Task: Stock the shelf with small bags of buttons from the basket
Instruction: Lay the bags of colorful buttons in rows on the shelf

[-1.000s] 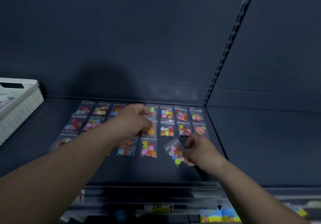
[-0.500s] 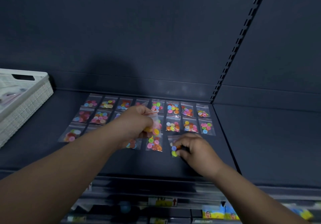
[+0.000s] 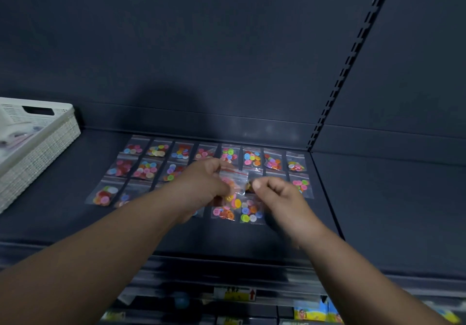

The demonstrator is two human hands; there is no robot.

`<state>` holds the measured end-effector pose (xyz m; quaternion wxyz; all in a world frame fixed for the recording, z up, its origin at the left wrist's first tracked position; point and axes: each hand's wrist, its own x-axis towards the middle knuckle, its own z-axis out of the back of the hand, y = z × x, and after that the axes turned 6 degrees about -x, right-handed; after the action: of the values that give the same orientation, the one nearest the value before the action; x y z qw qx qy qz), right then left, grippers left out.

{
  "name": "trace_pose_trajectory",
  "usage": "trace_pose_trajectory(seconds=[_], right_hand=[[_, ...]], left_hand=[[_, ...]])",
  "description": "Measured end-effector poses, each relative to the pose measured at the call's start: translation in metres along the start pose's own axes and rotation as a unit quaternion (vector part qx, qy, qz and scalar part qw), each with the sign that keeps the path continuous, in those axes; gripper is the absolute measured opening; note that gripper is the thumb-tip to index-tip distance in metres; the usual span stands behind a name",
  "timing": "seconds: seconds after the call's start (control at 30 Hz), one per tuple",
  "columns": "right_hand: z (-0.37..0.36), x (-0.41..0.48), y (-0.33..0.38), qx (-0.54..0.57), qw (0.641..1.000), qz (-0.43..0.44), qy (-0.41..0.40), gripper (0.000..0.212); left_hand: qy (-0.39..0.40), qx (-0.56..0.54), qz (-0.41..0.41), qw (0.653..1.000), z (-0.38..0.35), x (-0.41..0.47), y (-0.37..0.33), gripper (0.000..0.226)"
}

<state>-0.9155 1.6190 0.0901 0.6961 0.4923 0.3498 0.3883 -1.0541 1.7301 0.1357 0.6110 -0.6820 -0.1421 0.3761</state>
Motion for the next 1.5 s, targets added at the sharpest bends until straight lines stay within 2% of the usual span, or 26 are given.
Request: trace_pose_trajectory(seconds=[0.03,0.1,0.17,0.27,0.43,0.77,0.87,0.97,1.03,1.1,1.17,1.23,1.3,1.5], right_hand=[[0.001,-0.002,0.007,0.049,0.998,-0.022,0.015,0.012],[0.002,-0.004,0.016,0.08,0.996,-0.027,0.028,0.012],[0.004,-0.004,0.021,0.101,0.995,-0.023,0.002,0.019],[0.014,-0.004,0.018,0.14,0.989,-0.034,-0.03,0.018],[0.033,-0.009,0.007,0.142,0.988,-0.05,-0.041,0.013],[0.051,-0.013,-0.008,0.089,0.991,-0.078,-0.068,0.02],[0.057,-0.011,-0.014,0.042,0.993,-0.089,-0.071,0.018],[0.063,-0.008,-0.023,-0.019,0.992,-0.105,-0.067,0.018],[0.067,-0.007,-0.03,-0.143,0.983,-0.088,-0.07,0.007],[0.07,-0.009,-0.034,-0.335,0.937,-0.05,-0.089,0.024],[0.072,-0.013,-0.035,-0.424,0.899,0.024,-0.109,0.034],[0.07,-0.016,-0.038,-0.435,0.891,0.094,-0.087,0.029],[0.066,-0.017,-0.044,-0.445,0.886,0.123,-0.037,0.023],[0.062,-0.011,-0.051,-0.442,0.883,0.157,-0.001,0.02]], left_hand=[[0.006,0.008,-0.002,1.0,-0.003,0.0,-0.001,0.038],[0.021,0.016,-0.007,1.0,-0.01,0.001,-0.001,0.037],[0.035,0.007,-0.002,0.999,-0.017,0.003,-0.001,0.033],[0.053,0.033,0.011,0.998,-0.025,0.006,0.001,0.03],[0.055,0.074,0.014,0.996,-0.039,0.009,0.001,0.02],[0.06,0.143,0.025,0.988,-0.059,0.019,0.007,0.02],[0.049,0.196,0.021,0.979,-0.06,0.023,0.011,0.019],[0.018,0.265,-0.02,0.964,-0.057,0.027,0.017,0.013],[0.005,0.328,-0.061,0.943,-0.056,0.028,0.02,0.011],[0.005,0.387,-0.095,0.917,-0.056,0.028,0.024,0.009],[0.011,0.447,-0.128,0.885,-0.057,0.028,0.029,0.011],[0.016,0.498,-0.171,0.85,-0.057,0.029,0.034,0.013],[0.022,0.524,-0.197,0.829,-0.056,0.032,0.04,0.01],[0.037,0.542,-0.191,0.818,-0.054,0.036,0.048,0.017]])
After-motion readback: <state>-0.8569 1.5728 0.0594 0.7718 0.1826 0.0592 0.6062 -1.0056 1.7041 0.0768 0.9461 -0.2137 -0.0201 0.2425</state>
